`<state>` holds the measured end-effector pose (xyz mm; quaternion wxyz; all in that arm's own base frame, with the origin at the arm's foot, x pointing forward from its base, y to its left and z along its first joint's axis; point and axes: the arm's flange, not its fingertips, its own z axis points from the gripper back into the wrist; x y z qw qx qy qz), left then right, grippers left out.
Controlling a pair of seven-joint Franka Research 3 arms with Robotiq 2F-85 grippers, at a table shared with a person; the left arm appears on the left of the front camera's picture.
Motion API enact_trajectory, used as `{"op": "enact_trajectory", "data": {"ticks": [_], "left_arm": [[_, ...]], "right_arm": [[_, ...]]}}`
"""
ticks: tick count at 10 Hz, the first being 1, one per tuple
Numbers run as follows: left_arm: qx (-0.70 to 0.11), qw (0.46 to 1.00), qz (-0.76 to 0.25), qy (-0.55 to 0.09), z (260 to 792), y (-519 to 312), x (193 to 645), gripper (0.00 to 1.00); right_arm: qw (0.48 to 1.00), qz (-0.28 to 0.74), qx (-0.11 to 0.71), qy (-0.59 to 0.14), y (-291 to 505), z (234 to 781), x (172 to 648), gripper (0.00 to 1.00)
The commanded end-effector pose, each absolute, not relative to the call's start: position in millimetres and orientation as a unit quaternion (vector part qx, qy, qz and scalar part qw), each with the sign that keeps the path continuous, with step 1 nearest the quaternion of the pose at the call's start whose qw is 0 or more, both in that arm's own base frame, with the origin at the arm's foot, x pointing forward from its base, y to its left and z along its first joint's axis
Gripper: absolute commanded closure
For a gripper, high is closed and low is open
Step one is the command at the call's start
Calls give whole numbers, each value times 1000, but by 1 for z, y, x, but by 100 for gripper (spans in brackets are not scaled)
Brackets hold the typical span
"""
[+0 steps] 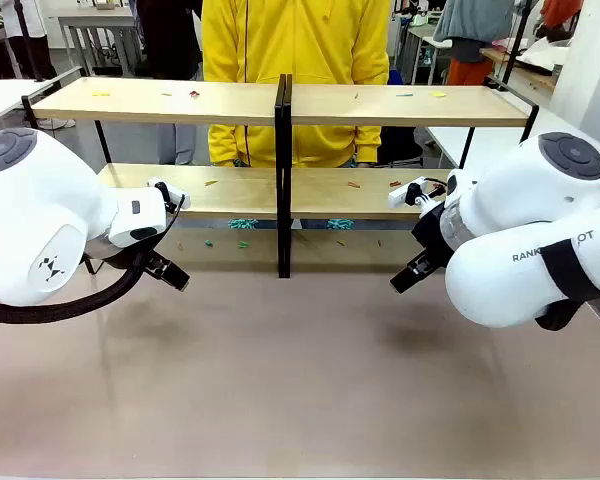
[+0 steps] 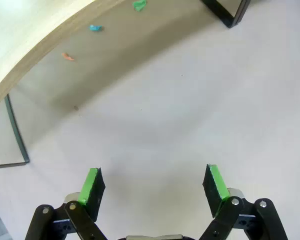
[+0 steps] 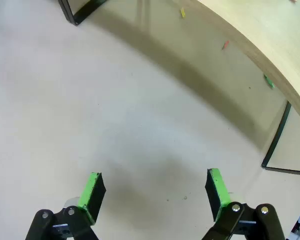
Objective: Clean the shelves.
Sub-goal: Pick up the Duster when the human hands it over.
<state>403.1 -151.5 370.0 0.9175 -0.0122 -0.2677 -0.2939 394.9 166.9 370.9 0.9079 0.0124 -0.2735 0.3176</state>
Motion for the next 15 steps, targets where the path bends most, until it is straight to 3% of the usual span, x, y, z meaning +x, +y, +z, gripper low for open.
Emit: {"op": "enact_trajectory", "data": {"ticks": [1, 14, 15], "left_arm": [[-12, 917, -294, -268, 370, -152, 403, 0], [-12, 917, -294, -268, 370, -152, 403, 0], [-12, 918, -294, -268, 370, -152, 403, 0]], "right_arm": [[908, 318, 12, -274, 167, 371, 395, 0], [908, 318, 12, -273, 167, 371, 395, 0], [908, 339, 16, -244, 163, 391, 385, 0]]}}
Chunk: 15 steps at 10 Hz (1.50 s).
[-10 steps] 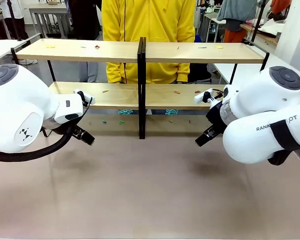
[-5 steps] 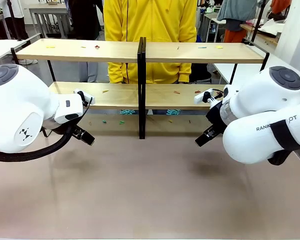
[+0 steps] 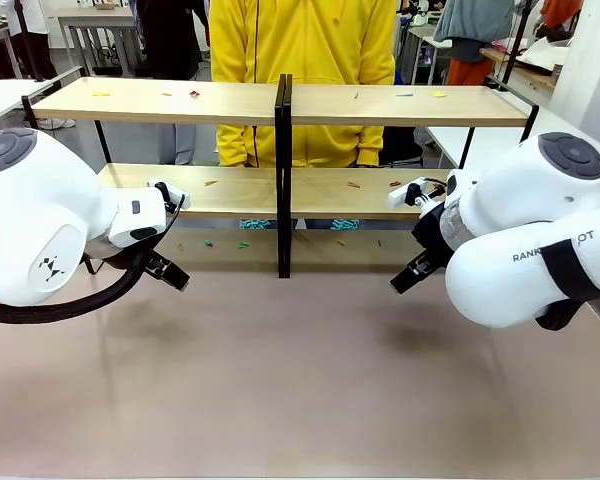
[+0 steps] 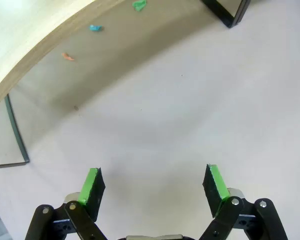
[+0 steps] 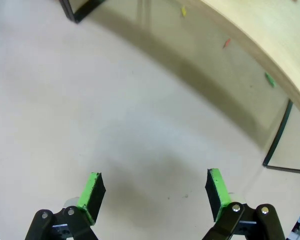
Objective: Clean the shelves.
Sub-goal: Pick up the Duster when the human hands it over.
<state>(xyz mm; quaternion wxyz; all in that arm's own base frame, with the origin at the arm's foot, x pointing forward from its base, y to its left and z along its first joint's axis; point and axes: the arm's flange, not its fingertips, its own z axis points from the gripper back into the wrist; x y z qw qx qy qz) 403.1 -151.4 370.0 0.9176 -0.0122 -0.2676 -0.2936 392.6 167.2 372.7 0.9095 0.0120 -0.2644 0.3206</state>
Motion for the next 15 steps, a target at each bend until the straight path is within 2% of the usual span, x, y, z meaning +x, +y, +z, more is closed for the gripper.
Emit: {"op": "enact_trajectory", "data": {"ticks": [1, 2, 3, 5, 7, 9, 15], "left_arm": [[-60, 902, -338, -261, 406, -137, 368, 0], [-46, 900, -331, -281, 427, -119, 342, 0], [-69, 876, -339, -335, 457, -90, 296, 0], [-104, 829, -347, -427, 492, -59, 221, 0], [-141, 778, -349, -502, 509, -21, 175, 0], [-169, 763, -361, -509, 517, -19, 167, 0], [-148, 787, -296, -521, 519, -32, 177, 0]], "right_arm": [[903, 355, 37, -237, 140, 425, 361, 0], [895, 351, 72, -264, 111, 454, 332, 0], [877, 354, 97, -310, 88, 481, 294, 0], [845, 358, 85, -389, 60, 519, 228, 0], [818, 364, 62, -442, 41, 543, 189, 0], [802, 363, 64, -470, 36, 552, 183, 0], [799, 360, 75, -475, 39, 551, 200, 0]]}}
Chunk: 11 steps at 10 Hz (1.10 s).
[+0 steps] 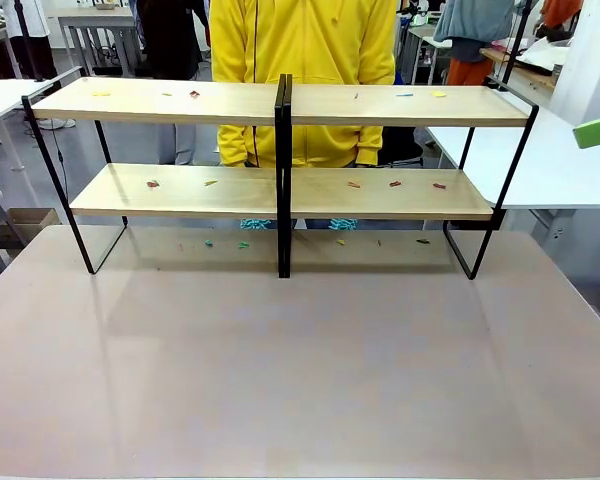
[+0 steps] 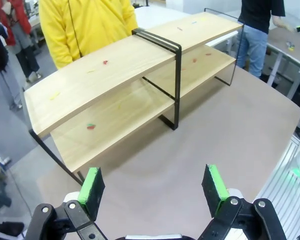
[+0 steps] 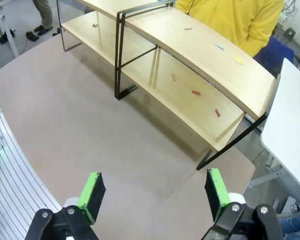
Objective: Clean the shelves.
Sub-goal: Pick up the Duster when the human hands it over.
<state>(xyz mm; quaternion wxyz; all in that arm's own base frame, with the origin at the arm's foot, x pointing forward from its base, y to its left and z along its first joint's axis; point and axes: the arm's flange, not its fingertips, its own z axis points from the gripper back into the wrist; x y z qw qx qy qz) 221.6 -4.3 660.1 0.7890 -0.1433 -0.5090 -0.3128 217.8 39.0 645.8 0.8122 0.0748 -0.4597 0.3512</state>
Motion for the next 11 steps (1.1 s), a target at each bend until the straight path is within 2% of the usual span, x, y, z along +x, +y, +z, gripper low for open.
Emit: {"op": "enact_trajectory", "data": {"ticks": [1, 4, 5, 8, 11], "left_arm": [[-149, 791, -290, -518, 519, -32, 178, 0], [-143, 810, -241, -516, 521, -24, 180, 0], [-148, 799, -291, -504, 658, -1, 226, 0], [-148, 799, -291, -504, 658, -1, 226, 0], [-148, 799, -291, -504, 658, -1, 226, 0]], "right_arm": [[799, 361, 78, -475, 38, 550, 202, 0], [800, 368, 87, -467, 34, 544, 208, 0], [800, 365, 89, -468, 33, 542, 209, 0], [797, 354, 103, -478, 31, 540, 210, 0], [807, 293, 144, -492, 42, 548, 205, 0]]}}
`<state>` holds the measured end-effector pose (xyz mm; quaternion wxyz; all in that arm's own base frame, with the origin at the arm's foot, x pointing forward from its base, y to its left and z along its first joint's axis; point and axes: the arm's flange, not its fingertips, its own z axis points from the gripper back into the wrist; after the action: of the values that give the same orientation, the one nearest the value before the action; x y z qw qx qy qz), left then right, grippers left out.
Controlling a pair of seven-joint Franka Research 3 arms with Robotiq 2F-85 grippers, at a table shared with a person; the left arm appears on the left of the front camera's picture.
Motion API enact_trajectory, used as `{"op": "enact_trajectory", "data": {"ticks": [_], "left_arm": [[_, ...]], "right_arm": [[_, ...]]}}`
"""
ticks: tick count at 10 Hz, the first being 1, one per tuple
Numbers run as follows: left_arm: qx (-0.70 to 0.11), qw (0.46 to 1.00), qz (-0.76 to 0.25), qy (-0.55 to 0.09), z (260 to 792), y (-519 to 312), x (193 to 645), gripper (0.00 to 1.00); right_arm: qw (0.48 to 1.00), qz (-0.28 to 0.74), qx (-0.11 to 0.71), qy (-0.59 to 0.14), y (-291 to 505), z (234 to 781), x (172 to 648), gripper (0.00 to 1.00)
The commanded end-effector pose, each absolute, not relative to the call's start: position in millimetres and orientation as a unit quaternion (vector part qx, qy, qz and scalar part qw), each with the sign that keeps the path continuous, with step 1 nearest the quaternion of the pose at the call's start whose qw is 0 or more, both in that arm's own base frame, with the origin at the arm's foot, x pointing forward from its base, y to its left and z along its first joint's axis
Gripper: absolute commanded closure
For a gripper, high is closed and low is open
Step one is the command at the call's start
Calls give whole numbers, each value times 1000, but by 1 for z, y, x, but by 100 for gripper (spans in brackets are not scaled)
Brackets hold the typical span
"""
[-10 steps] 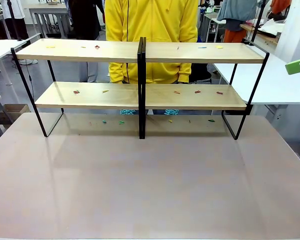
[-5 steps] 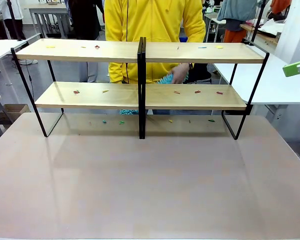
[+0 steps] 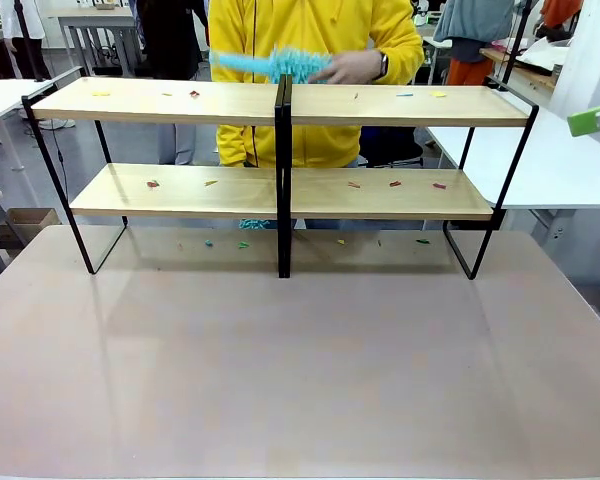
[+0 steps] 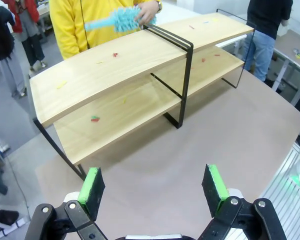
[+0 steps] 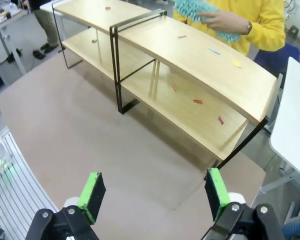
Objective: Clean the shelves.
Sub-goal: Pick up the Duster when the human hands it over.
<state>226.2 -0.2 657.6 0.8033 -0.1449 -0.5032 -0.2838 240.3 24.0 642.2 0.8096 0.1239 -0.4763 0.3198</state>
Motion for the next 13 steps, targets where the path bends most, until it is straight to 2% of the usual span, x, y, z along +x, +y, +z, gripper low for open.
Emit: {"op": "enact_trajectory", "data": {"ticks": [1, 3, 7, 8, 13], "left_arm": [[-148, 799, -291, -504, 658, -1, 226, 0], [-148, 799, -291, -504, 658, -1, 226, 0], [-148, 799, -291, -504, 658, -1, 226, 0], [-148, 799, -291, -504, 658, -1, 226, 0], [-148, 799, -291, -504, 658, -1, 226, 0]], "right_arm": [[817, 261, 153, -491, 45, 552, 203, 0], [842, 201, 174, -470, 52, 557, 200, 0], [840, 197, 159, -480, 55, 556, 203, 0], [845, 215, 166, -462, 48, 646, 233, 0], [845, 215, 166, -462, 48, 646, 233, 0]]}}
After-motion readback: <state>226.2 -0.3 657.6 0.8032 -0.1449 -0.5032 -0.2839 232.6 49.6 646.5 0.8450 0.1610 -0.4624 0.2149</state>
